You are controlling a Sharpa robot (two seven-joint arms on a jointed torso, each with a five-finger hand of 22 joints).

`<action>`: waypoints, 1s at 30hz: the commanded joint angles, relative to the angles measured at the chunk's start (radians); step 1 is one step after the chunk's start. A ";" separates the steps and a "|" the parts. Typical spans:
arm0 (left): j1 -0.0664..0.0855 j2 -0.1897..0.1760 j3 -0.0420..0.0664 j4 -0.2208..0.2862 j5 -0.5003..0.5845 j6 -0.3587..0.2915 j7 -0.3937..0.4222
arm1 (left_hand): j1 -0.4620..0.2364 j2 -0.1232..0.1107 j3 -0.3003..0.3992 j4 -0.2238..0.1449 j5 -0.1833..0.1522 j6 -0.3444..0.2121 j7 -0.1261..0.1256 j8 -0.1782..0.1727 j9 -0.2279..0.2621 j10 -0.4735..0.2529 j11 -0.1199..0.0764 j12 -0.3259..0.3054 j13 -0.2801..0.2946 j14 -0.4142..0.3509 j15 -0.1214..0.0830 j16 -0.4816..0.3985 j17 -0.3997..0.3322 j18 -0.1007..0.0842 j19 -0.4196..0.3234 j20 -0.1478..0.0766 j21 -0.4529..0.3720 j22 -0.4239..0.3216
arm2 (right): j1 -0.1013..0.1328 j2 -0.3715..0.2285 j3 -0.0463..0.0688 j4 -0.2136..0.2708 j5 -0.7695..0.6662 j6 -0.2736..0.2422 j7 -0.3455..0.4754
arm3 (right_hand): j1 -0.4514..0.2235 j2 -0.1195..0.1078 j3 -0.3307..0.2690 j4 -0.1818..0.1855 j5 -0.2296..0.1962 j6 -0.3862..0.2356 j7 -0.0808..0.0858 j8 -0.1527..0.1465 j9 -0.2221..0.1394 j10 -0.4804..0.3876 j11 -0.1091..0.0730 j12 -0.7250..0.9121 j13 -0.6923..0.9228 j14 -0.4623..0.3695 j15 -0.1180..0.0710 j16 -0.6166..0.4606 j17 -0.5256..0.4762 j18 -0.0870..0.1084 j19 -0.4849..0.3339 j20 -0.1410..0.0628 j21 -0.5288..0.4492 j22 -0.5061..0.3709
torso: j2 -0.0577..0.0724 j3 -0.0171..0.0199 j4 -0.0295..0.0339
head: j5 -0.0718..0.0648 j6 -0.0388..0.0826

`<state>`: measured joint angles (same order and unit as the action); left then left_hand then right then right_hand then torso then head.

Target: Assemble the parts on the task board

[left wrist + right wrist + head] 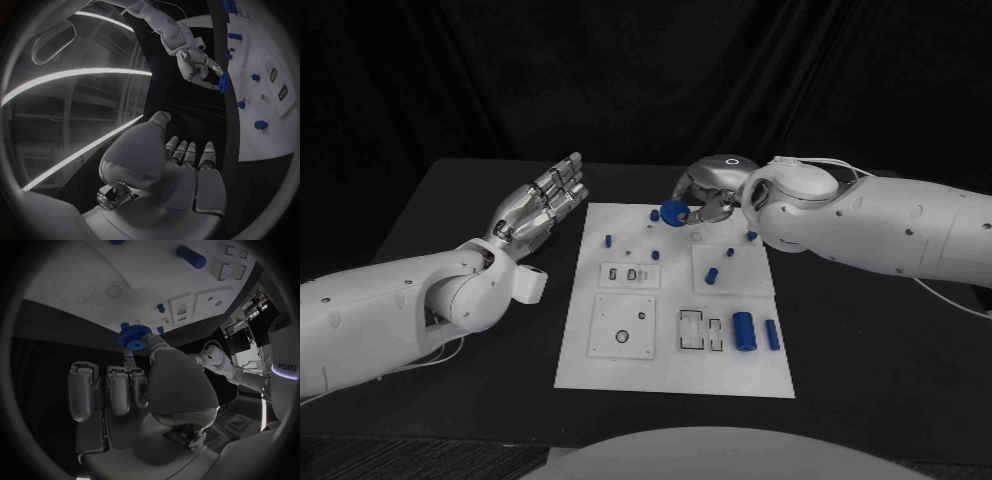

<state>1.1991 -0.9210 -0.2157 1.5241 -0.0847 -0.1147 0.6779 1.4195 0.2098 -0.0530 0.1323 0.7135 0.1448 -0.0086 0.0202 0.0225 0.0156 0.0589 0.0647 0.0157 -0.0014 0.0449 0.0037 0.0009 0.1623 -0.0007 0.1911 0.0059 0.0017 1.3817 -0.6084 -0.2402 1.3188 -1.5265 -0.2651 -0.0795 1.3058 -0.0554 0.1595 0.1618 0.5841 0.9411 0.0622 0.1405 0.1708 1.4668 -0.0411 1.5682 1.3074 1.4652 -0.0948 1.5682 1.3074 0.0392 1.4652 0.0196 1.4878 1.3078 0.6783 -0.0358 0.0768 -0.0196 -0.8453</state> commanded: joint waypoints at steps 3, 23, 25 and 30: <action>0.000 0.008 0.001 -0.002 0.000 0.012 0.047 | -0.006 0.007 0.005 0.001 -0.006 0.002 -0.004 0.003 0.000 -0.001 0.009 0.001 -0.001 0.001 0.006 -0.004 -0.001 0.017 0.001 0.005 -0.006 -0.002 | -0.006 0.047 0.001 -0.045 0.013 0.038 0.004 | 0.002 0.002 0.010 0.000 -0.006 0.014 -0.011 0.092 0.248 0.104 0.003 0.003 0.263 0.106 0.000 0.003 0.263 -0.015 0.052 -0.001 0.004 0.215 | 0.000 -0.0003 -0.0006 | -0.001 0.002; 0.000 0.018 0.001 -0.006 0.000 0.014 0.046 | -0.007 0.006 0.006 0.000 -0.007 0.001 -0.003 0.003 0.000 -0.001 0.010 0.000 -0.001 0.001 0.007 -0.004 -0.001 0.017 0.001 0.006 -0.006 -0.002 | -0.065 0.179 0.016 -0.188 0.013 0.053 0.009 | 0.007 -0.003 0.022 -0.007 -0.026 0.003 -0.005 0.085 0.255 0.104 0.008 0.003 0.263 0.106 0.004 0.003 0.263 -0.016 0.052 0.002 0.004 0.217 | 0.003 0.0006 0.0064 | -0.003 -0.005; 0.000 0.018 0.001 -0.006 0.000 0.014 0.046 | -0.007 0.006 0.006 0.000 -0.007 0.001 -0.003 0.003 0.000 -0.001 0.010 0.000 -0.001 0.001 0.007 -0.004 -0.001 0.017 0.001 0.006 -0.006 -0.002 | -0.066 0.183 0.017 -0.193 0.013 0.055 0.008 | 0.007 -0.004 0.024 -0.007 -0.028 0.000 -0.004 0.083 0.255 0.104 0.009 0.003 0.263 0.106 0.005 0.003 0.263 -0.016 0.052 0.002 0.004 0.217 | 0.003 0.0011 0.0057 | -0.004 -0.007; 0.000 0.018 0.001 -0.005 0.000 0.016 0.045 | -0.007 0.006 0.006 0.000 -0.007 0.001 -0.003 0.003 0.000 -0.001 0.010 0.000 -0.001 0.001 0.007 -0.004 -0.001 0.017 0.001 0.006 -0.006 -0.002 | -0.068 0.192 0.017 -0.200 0.013 0.060 0.006 | 0.007 -0.004 0.028 -0.008 -0.030 -0.007 -0.004 0.078 0.255 0.104 0.010 0.003 0.263 0.106 0.006 0.003 0.263 -0.015 0.052 0.003 0.004 0.217 | 0.003 -0.0002 0.0012 | -0.001 -0.008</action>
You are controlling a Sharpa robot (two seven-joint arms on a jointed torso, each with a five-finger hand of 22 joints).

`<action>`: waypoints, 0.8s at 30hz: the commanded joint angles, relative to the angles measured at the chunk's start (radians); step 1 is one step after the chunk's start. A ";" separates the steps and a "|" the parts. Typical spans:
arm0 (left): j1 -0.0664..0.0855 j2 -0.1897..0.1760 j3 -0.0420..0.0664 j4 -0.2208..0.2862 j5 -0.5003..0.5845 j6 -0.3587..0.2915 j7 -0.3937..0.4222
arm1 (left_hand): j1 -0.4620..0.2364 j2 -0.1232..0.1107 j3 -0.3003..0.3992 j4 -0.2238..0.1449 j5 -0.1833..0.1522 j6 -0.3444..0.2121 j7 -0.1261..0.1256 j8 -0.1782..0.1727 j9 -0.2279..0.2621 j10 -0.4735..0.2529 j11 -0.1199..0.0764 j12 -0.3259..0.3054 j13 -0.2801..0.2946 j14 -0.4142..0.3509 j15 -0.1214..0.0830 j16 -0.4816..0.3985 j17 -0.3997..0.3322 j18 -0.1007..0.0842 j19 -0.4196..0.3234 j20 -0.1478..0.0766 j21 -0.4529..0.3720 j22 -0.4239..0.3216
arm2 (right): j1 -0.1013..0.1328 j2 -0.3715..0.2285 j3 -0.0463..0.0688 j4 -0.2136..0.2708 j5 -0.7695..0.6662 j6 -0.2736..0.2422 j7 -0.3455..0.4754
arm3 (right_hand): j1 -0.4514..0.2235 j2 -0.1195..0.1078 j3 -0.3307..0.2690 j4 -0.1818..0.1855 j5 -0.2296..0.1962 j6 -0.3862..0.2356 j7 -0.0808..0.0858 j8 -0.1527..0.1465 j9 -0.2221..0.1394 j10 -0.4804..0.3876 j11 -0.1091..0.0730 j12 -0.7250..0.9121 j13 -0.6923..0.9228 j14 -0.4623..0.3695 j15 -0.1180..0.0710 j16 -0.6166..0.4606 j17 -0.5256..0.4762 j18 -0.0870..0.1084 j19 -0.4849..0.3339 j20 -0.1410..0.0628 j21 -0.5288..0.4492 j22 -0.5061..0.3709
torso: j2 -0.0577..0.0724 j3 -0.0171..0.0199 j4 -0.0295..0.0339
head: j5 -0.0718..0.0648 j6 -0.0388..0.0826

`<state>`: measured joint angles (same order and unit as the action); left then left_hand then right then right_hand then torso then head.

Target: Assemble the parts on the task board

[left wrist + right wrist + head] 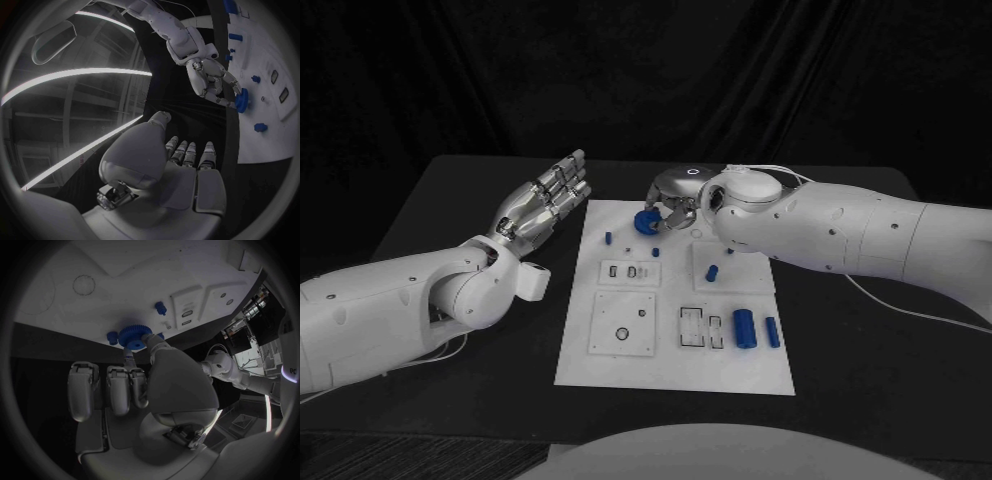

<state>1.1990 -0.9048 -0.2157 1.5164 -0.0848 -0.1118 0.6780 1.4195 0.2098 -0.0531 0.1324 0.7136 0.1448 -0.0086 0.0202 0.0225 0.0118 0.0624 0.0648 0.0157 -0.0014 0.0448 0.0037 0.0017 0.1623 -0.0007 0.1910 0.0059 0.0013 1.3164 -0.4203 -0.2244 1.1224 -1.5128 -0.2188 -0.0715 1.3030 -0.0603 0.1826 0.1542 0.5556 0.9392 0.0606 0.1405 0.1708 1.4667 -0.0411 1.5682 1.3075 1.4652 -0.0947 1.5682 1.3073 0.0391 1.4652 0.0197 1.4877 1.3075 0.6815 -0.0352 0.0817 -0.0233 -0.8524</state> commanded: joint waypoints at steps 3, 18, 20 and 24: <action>0.000 0.001 0.001 0.002 0.000 0.014 0.044 | -0.007 0.006 0.006 0.000 -0.007 0.001 -0.003 0.003 0.000 0.003 0.006 0.000 -0.001 0.001 0.007 -0.004 -0.002 0.017 0.001 0.006 -0.006 -0.001 | -0.003 0.007 0.001 -0.007 0.000 0.021 -0.004 | 0.011 0.000 0.011 -0.002 -0.005 -0.016 -0.002 0.070 0.255 0.104 0.010 0.003 0.263 0.106 0.007 0.003 0.263 -0.014 0.050 0.005 0.001 0.215 | -0.001 -0.0013 -0.0065 | 0.006 -0.002; 0.000 0.004 0.001 0.000 0.000 0.022 0.039 | -0.008 0.006 0.009 -0.003 -0.008 0.006 0.005 0.004 0.001 0.002 0.008 0.000 -0.001 0.001 0.010 -0.004 -0.002 0.017 0.001 0.008 -0.006 -0.001 | -0.008 0.010 0.001 -0.017 0.000 0.072 -0.027 | 0.003 -0.025 0.057 -0.007 -0.056 -0.138 0.005 -0.043 0.193 0.104 0.018 0.003 0.263 0.106 0.015 0.003 0.263 -0.005 0.027 0.014 -0.033 0.202 | -0.001 0.0013 -0.0036 | 0.004 -0.006; 0.000 0.004 0.001 0.000 0.000 0.023 0.039 | -0.010 0.006 0.011 -0.005 -0.008 0.011 0.012 0.005 0.002 0.002 0.008 0.000 -0.001 0.001 0.011 -0.004 -0.002 0.017 0.001 0.010 -0.006 -0.001 | -0.009 0.010 0.001 -0.017 0.000 0.074 -0.028 | 0.003 -0.026 0.058 -0.009 -0.060 -0.138 0.005 -0.044 0.192 0.104 0.018 0.003 0.263 0.106 0.015 0.003 0.263 -0.005 0.025 0.014 -0.035 0.201 | -0.002 0.0013 -0.0037 | 0.004 -0.006; 0.000 0.004 0.001 -0.001 0.000 0.024 0.037 | -0.011 0.006 0.013 -0.006 -0.008 0.016 0.018 0.007 0.003 0.002 0.007 0.000 -0.001 0.001 0.012 -0.004 -0.002 0.017 0.001 0.011 -0.006 -0.001 | -0.011 0.010 0.001 -0.016 0.000 0.075 -0.030 | 0.005 -0.027 0.061 -0.011 -0.066 -0.135 0.005 -0.046 0.189 0.104 0.018 0.003 0.263 0.106 0.015 0.003 0.263 -0.004 0.024 0.014 -0.038 0.200 | -0.003 0.0005 -0.0057 | 0.004 -0.009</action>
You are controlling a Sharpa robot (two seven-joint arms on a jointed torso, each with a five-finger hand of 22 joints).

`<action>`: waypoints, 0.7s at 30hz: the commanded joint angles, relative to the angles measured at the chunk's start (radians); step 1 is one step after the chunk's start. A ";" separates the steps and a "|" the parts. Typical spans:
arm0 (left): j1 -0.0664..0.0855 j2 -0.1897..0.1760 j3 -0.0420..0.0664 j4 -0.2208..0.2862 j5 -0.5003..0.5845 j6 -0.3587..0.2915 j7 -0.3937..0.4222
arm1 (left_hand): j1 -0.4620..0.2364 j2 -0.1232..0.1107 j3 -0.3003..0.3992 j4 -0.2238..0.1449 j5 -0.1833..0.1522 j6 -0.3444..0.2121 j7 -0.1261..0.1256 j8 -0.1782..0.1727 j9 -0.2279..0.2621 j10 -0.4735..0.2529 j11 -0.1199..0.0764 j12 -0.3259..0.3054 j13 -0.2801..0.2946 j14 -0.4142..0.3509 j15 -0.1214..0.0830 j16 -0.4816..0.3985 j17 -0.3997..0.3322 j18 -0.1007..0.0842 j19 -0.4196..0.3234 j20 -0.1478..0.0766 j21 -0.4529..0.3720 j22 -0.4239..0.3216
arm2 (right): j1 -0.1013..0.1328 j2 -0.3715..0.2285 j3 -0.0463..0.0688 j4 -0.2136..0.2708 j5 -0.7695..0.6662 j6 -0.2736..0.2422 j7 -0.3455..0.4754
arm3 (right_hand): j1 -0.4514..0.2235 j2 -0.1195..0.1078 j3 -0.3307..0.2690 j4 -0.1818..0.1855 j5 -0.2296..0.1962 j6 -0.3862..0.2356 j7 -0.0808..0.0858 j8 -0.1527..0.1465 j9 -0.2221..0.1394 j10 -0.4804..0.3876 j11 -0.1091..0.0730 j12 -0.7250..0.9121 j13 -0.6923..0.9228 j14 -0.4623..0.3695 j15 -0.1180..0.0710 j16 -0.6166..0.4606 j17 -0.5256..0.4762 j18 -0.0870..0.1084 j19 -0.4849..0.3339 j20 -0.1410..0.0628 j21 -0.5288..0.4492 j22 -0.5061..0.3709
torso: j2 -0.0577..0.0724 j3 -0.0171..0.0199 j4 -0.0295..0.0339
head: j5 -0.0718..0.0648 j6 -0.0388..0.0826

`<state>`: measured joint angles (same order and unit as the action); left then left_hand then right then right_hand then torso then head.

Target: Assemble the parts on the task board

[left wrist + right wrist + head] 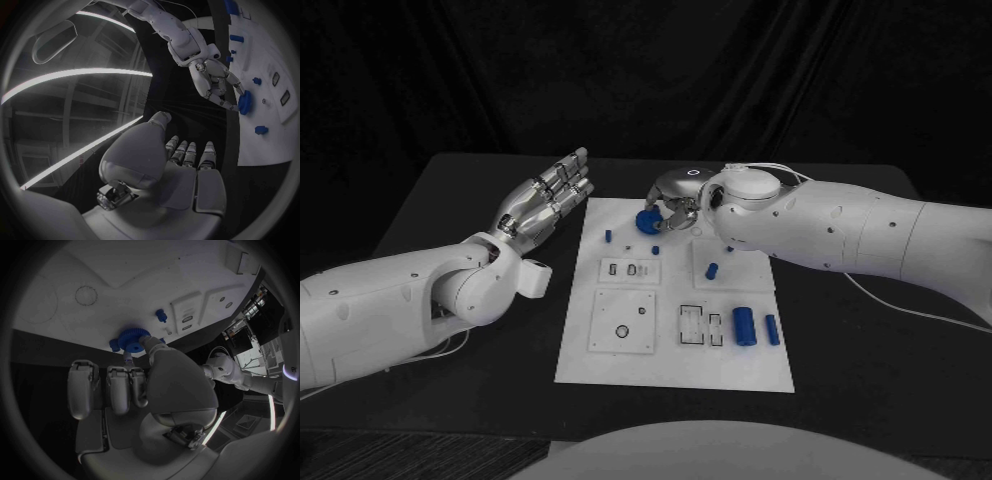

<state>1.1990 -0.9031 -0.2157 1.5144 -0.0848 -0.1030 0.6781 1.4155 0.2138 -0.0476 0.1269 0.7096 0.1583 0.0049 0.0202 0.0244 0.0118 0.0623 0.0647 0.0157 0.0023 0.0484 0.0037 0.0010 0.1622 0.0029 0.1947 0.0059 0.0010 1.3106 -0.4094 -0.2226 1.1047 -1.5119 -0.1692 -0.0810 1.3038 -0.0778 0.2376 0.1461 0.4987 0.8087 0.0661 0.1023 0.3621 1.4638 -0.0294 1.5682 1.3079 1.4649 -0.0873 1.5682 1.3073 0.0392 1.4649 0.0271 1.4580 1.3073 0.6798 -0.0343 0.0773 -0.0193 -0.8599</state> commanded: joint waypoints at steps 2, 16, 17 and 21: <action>0.000 0.003 0.001 0.001 0.000 0.016 0.037 | -0.007 0.002 0.007 0.000 -0.004 0.003 0.004 0.007 0.001 0.002 0.007 0.000 -0.001 -0.002 0.008 -0.004 -0.001 0.017 -0.003 0.007 -0.006 -0.001 | -0.005 -0.001 0.000 0.002 -0.001 0.027 -0.020 | 0.004 -0.010 0.006 -0.004 -0.011 -0.004 -0.001 -0.008 -0.003 0.107 0.006 0.003 0.263 0.106 0.008 0.002 0.263 -0.005 0.025 0.007 -0.007 0.201 | -0.001 -0.0008 -0.0029 | 0.002 -0.002; 0.000 0.005 0.001 -0.002 0.000 0.019 0.035 | -0.007 0.002 0.008 -0.001 -0.004 0.005 0.007 0.007 0.001 0.002 0.007 0.000 -0.001 -0.002 0.008 -0.004 -0.001 0.017 -0.003 0.008 -0.006 -0.001 | -0.006 -0.006 0.000 0.008 -0.001 0.002 -0.005 | -0.002 -0.006 0.001 -0.024 -0.165 -0.394 -0.036 -0.059 -0.183 0.107 -0.020 0.003 0.263 0.097 -0.011 -0.018 0.239 0.005 0.003 -0.007 -0.046 0.188 | -0.001 0.0001 -0.0006 | 0.002 -0.005; 0.000 0.005 0.001 -0.002 0.000 0.019 0.035 | -0.007 0.002 0.008 -0.001 -0.004 0.005 0.007 0.007 0.001 0.002 0.007 0.000 -0.001 -0.002 0.008 -0.004 -0.001 0.017 -0.003 0.008 -0.006 -0.001 | -0.006 -0.007 0.000 0.008 -0.001 -0.002 -0.004 | -0.003 -0.004 -0.002 -0.024 -0.175 -0.439 -0.043 -0.062 -0.205 0.107 -0.023 0.003 0.263 0.096 -0.014 -0.022 0.235 0.006 0.000 -0.011 -0.052 0.186 | -0.001 -0.0001 0.0001 | 0.002 -0.005; 0.000 0.005 0.001 -0.003 0.000 0.020 0.034 | -0.007 0.002 0.008 -0.001 -0.004 0.005 0.007 0.007 0.001 0.002 0.007 0.000 -0.001 -0.002 0.008 -0.004 -0.001 0.017 -0.003 0.008 -0.006 -0.001 | -0.006 -0.011 0.000 0.010 -0.001 -0.024 0.005 | -0.005 0.001 -0.006 -0.024 -0.188 -0.467 -0.051 -0.062 -0.221 0.107 -0.030 0.003 0.263 0.093 -0.019 -0.030 0.226 0.009 -0.006 -0.015 -0.064 0.182 | -0.001 -0.0011 -0.0017 | 0.004 -0.007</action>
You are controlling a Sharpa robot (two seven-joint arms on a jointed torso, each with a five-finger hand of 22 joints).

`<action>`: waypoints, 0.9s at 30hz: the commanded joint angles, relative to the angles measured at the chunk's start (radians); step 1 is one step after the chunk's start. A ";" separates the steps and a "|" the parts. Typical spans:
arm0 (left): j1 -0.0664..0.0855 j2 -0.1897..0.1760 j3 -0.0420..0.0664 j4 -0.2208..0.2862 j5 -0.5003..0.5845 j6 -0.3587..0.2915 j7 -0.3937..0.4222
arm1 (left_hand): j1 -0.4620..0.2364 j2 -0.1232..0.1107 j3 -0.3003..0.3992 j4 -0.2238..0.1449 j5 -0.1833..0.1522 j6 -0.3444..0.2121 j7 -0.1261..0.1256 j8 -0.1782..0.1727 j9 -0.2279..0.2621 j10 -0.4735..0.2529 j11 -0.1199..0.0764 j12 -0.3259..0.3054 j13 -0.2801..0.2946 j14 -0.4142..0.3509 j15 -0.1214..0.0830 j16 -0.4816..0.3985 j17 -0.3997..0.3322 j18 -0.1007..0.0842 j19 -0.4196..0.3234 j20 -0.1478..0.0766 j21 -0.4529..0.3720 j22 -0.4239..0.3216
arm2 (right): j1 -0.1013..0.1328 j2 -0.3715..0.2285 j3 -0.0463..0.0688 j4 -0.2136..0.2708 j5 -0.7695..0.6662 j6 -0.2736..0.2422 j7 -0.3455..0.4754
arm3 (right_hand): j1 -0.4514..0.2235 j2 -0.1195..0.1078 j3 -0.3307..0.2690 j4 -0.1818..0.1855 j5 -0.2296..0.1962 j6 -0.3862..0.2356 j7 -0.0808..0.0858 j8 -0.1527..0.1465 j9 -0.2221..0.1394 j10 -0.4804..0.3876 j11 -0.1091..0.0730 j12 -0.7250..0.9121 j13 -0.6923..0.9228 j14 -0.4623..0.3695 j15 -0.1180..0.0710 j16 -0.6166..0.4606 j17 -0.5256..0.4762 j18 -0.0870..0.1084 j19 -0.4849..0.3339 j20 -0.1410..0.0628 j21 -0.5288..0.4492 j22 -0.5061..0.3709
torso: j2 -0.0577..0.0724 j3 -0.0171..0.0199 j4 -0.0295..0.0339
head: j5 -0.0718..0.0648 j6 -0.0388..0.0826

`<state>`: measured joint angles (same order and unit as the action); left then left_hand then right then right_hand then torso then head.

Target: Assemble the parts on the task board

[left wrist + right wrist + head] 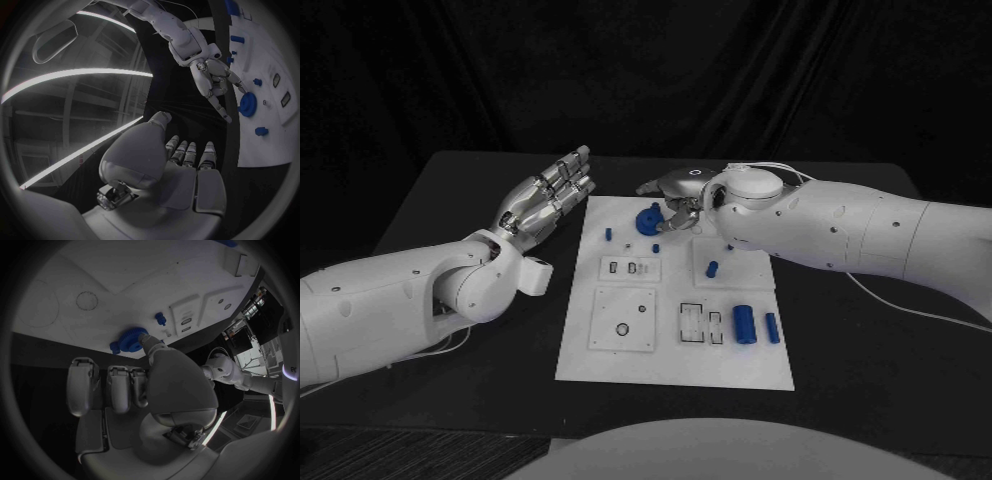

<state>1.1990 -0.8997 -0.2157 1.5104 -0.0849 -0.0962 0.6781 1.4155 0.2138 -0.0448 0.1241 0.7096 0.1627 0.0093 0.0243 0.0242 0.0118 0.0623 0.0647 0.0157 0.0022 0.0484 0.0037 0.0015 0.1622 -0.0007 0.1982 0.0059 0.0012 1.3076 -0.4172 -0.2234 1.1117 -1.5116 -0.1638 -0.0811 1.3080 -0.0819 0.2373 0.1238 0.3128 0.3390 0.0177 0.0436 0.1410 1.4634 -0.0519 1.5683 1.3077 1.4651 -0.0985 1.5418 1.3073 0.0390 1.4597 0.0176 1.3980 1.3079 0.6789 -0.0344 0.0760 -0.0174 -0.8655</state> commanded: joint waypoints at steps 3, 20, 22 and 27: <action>0.000 0.001 0.001 0.001 0.000 0.013 0.034 | -0.007 0.002 0.005 0.002 -0.004 0.001 0.003 0.003 0.001 0.002 0.007 0.000 -0.001 -0.002 0.008 -0.004 -0.002 0.017 0.001 0.004 -0.006 -0.001 | -0.002 -0.012 0.000 0.007 -0.002 -0.043 0.010 | -0.009 0.012 -0.006 -0.001 -0.001 0.034 -0.003 0.003 0.006 0.107 -0.009 0.003 0.263 0.092 -0.009 -0.004 0.226 0.009 -0.001 -0.008 -0.006 0.181 | 0.000 -0.0014 -0.0014 | 0.004 -0.002; 0.000 0.004 0.001 -0.006 0.000 0.017 0.033 | -0.008 0.002 0.007 0.001 -0.005 0.001 0.006 0.003 0.001 0.002 0.008 -0.001 -0.001 -0.002 0.009 -0.004 -0.002 0.017 0.001 0.005 -0.006 -0.001 | -0.003 -0.021 0.000 0.012 -0.002 0.018 0.006 | -0.014 0.027 -0.008 0.002 0.002 0.178 -0.006 0.030 0.031 0.107 -0.011 0.003 0.263 0.090 -0.012 -0.009 0.221 0.010 -0.005 -0.011 -0.016 0.180 | 0.000 -0.0018 -0.0023 | 0.000 -0.002; 0.000 0.004 0.001 -0.006 0.000 0.016 0.033 | -0.008 0.002 0.007 0.001 -0.005 0.001 0.006 0.003 0.001 0.002 0.008 -0.001 -0.001 -0.002 0.009 -0.004 -0.002 0.017 0.001 0.005 -0.006 -0.001 | -0.003 -0.022 0.000 0.012 -0.002 0.022 0.005 | -0.015 0.031 -0.009 0.002 0.003 0.233 -0.004 0.041 0.039 0.107 -0.010 0.003 0.263 0.091 -0.011 -0.008 0.222 0.010 -0.004 -0.011 -0.016 0.181 | 0.001 -0.0008 -0.0017 | 0.000 -0.001; 0.000 0.003 0.001 -0.005 0.000 0.016 0.033 | -0.008 0.003 0.007 0.001 -0.005 0.002 0.007 0.003 0.001 0.002 0.008 0.000 -0.001 -0.002 0.009 -0.004 -0.002 0.017 0.001 0.005 -0.006 -0.001 | -0.004 -0.024 0.000 0.012 -0.002 0.029 0.002 | -0.017 0.039 -0.006 0.004 0.012 0.343 -0.001 0.062 0.059 0.107 -0.008 0.003 0.263 0.091 -0.009 -0.006 0.224 0.010 -0.003 -0.010 -0.016 0.183 | 0.001 0.0000 0.0004 | -0.004 -0.002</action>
<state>1.1990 -0.8977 -0.2157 1.5034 -0.0849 -0.0909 0.6781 1.4156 0.2137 -0.0449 0.1242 0.7096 0.1626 0.0092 0.0243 0.0241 0.0118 0.0622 0.0647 0.0157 -0.0015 0.0520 0.0037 0.0009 0.1622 -0.0008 0.1981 0.0059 0.0015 1.3059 -0.4402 -0.2236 1.1217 -1.5113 -0.1547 -0.0737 1.2881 -0.0508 0.2342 0.1269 0.3214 0.6683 0.0163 0.1025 0.1971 1.4669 -0.0554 1.5682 1.3076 1.4653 -0.1054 1.5379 1.3079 0.0391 1.4536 0.0117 1.3863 1.3076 0.6794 -0.0352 0.0752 -0.0192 -0.8677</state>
